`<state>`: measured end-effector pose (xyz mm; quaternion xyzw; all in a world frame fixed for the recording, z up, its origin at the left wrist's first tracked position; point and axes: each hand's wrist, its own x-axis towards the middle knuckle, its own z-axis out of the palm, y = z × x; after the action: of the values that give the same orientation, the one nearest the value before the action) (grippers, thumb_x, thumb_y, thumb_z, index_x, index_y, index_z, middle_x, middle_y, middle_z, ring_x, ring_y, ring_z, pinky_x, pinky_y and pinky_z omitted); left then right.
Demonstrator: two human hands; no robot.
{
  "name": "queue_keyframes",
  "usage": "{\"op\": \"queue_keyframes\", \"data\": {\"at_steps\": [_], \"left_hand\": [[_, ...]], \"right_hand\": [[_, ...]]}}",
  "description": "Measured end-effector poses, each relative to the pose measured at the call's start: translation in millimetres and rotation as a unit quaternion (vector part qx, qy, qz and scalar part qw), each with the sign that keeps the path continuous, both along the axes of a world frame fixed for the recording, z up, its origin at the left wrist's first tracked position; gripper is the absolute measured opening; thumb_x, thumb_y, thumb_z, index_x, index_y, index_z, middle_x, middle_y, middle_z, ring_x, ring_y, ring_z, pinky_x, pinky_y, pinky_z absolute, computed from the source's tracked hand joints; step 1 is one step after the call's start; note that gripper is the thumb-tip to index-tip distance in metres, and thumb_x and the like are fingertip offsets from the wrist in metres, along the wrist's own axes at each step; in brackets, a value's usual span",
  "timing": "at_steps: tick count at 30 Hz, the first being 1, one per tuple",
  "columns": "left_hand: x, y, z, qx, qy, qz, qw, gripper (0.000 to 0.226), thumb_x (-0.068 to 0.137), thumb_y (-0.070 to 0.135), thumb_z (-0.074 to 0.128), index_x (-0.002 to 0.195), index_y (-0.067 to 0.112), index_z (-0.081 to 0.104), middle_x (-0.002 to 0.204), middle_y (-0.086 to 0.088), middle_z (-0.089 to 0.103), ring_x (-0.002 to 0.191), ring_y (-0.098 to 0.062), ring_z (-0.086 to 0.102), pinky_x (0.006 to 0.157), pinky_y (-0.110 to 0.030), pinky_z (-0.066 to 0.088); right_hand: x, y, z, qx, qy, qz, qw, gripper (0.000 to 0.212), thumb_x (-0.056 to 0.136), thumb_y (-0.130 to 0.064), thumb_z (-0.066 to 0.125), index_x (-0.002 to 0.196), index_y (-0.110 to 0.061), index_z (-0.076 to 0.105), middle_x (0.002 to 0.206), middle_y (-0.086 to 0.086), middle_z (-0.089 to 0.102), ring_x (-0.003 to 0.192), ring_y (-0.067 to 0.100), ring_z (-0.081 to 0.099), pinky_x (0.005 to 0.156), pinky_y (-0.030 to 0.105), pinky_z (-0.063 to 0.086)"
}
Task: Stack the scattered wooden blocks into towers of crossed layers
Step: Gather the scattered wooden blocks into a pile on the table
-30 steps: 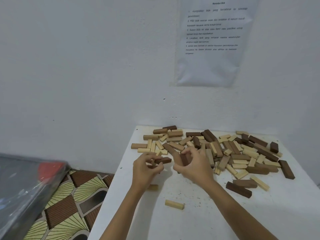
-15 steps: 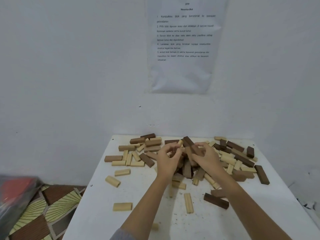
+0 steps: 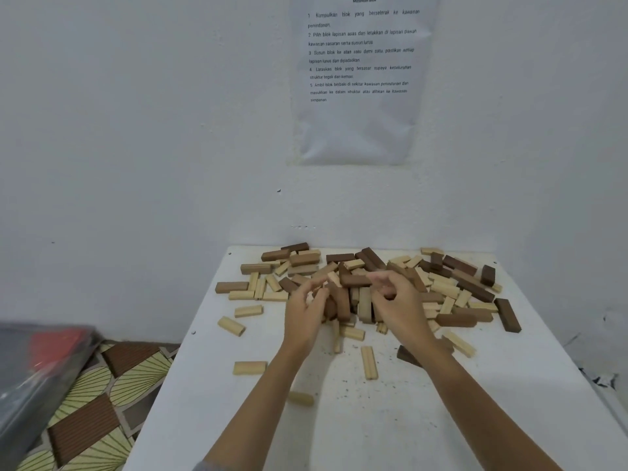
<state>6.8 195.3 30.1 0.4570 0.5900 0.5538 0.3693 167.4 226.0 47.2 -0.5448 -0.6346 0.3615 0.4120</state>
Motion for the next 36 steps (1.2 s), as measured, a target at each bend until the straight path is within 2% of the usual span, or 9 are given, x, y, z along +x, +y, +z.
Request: {"op": "queue_keyframes", "data": {"at_steps": [2, 5, 8, 17, 19, 22, 26, 32, 36], "left_hand": [[-10, -17, -5, 0.002, 0.063, 0.025, 0.998, 0.021, 0.094, 0.018, 0.055, 0.111, 0.018, 0.068, 0.112, 0.008, 0.067, 0.103, 0.006, 0.056, 0.080, -0.003, 0.039], [-27, -42, -19, -0.015, 0.217, 0.080, 0.973, 0.037, 0.083, 0.037, 0.053, 0.112, 0.020, 0.068, 0.115, 0.008, 0.066, 0.117, -0.015, 0.053, 0.101, -0.033, 0.039], [-43, -66, -35, -0.094, 0.355, 0.123, 0.922, 0.045, 0.084, 0.049, 0.053, 0.119, 0.024, 0.063, 0.130, 0.004, 0.058, 0.135, -0.025, 0.037, 0.112, -0.050, 0.019], [-55, -108, -62, -0.125, 0.355, -0.033, 0.926, 0.102, 0.049, 0.097, 0.046, 0.131, 0.036, 0.054, 0.151, 0.002, 0.032, 0.145, -0.024, 0.017, 0.117, -0.049, 0.017], [-52, -112, -63, -0.118, 0.359, -0.064, 0.923, 0.100, 0.048, 0.093, 0.056, 0.133, 0.039, 0.051, 0.154, 0.002, 0.027, 0.145, -0.021, 0.011, 0.118, -0.046, 0.015], [-50, -114, -64, -0.081, 0.317, -0.079, 0.942, 0.061, 0.064, 0.058, 0.080, 0.119, 0.039, 0.063, 0.146, 0.007, 0.035, 0.141, -0.018, 0.017, 0.113, -0.032, 0.019], [-46, -115, -67, -0.033, 0.266, -0.049, 0.962, 0.020, 0.075, 0.024, 0.081, 0.095, 0.027, 0.077, 0.121, 0.015, 0.052, 0.126, -0.016, 0.039, 0.095, -0.012, 0.027], [-38, -114, -66, 0.003, 0.250, 0.011, 0.968, 0.016, 0.079, 0.008, 0.077, 0.092, 0.017, 0.079, 0.100, 0.027, 0.057, 0.105, -0.010, 0.051, 0.086, -0.004, 0.033], [-35, -109, -66, 0.000, 0.254, 0.036, 0.966, 0.017, 0.078, 0.014, 0.079, 0.094, 0.019, 0.079, 0.100, 0.020, 0.062, 0.101, -0.012, 0.056, 0.082, -0.005, 0.036]], "right_hand": [[-5, -15, -5, 0.010, -0.038, 0.004, 0.999, 0.025, 0.090, -0.004, 0.055, 0.102, -0.025, 0.063, 0.103, -0.002, 0.062, 0.092, 0.008, 0.057, 0.083, 0.026, 0.050], [-11, -35, -17, 0.019, -0.145, -0.009, 0.989, 0.014, 0.091, -0.019, 0.059, 0.104, -0.022, 0.062, 0.109, 0.000, 0.062, 0.095, 0.013, 0.059, 0.078, 0.030, 0.051], [-18, -52, -28, -0.014, -0.282, -0.019, 0.959, 0.027, 0.090, -0.038, 0.060, 0.111, -0.021, 0.059, 0.134, -0.001, 0.047, 0.117, 0.020, 0.050, 0.073, 0.029, 0.043], [-39, -62, -49, -0.034, -0.373, -0.071, 0.924, 0.058, 0.082, -0.068, 0.055, 0.117, -0.021, 0.058, 0.123, 0.004, 0.052, 0.118, 0.024, 0.044, 0.080, 0.033, 0.046], [-43, -62, -50, -0.028, -0.358, -0.077, 0.930, 0.053, 0.084, -0.064, 0.057, 0.114, -0.021, 0.060, 0.121, 0.004, 0.052, 0.117, 0.023, 0.044, 0.078, 0.031, 0.043], [-46, -66, -51, -0.019, -0.339, -0.078, 0.937, 0.034, 0.090, -0.049, 0.058, 0.108, -0.020, 0.061, 0.115, 0.004, 0.054, 0.114, 0.021, 0.044, 0.075, 0.030, 0.044], [-46, -71, -56, -0.003, -0.344, -0.079, 0.936, 0.017, 0.096, -0.027, 0.054, 0.106, -0.017, 0.063, 0.112, 0.004, 0.051, 0.113, 0.020, 0.044, 0.068, 0.025, 0.040], [-38, -73, -64, 0.007, -0.262, -0.059, 0.963, 0.022, 0.093, -0.013, 0.062, 0.114, -0.010, 0.067, 0.107, 0.011, 0.057, 0.106, 0.024, 0.052, 0.076, 0.025, 0.043], [-29, -72, -58, -0.007, -0.124, -0.062, 0.990, 0.016, 0.086, -0.006, 0.070, 0.102, -0.003, 0.071, 0.078, 0.008, 0.059, 0.063, 0.009, 0.053, 0.061, 0.008, 0.045]]}}
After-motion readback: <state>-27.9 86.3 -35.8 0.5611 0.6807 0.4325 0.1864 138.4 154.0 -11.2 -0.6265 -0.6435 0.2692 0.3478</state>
